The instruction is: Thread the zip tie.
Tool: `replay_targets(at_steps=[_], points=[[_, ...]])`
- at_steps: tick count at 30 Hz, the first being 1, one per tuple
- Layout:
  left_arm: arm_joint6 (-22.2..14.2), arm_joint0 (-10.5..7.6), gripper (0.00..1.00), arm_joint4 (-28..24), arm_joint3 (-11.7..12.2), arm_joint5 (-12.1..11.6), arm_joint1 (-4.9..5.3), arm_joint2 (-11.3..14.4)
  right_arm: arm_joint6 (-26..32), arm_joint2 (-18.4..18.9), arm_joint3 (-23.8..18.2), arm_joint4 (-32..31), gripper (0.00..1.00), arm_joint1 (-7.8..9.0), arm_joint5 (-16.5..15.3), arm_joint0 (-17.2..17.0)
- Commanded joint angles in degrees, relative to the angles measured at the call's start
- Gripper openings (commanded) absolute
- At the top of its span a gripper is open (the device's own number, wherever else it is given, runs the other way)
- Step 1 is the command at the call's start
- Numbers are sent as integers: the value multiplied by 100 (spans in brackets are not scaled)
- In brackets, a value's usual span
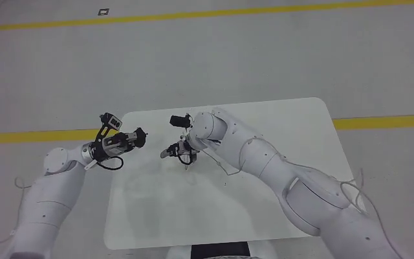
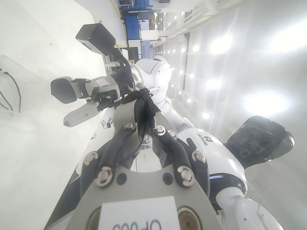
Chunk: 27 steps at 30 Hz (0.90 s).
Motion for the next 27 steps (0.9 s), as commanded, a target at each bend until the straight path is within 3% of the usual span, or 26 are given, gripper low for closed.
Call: replay_targets(at_steps=[1,4,6,9,27], points=[[0,0,0,0,0,0,0,0,-27,-54,250,7,100,-107,0,60],[0,0,0,0,0,0,0,0,-105,-123,638,28,100,-287,0,159],[0,0,0,0,0,0,0,0,-162,-162,863,35,51,-402,0,216],[0,0,0,0,0,0,0,0,-261,-220,1274,26,42,-587,0,299],[0,0,0,0,0,0,0,0,-397,-584,3483,-691,38,-1793,0,740]])
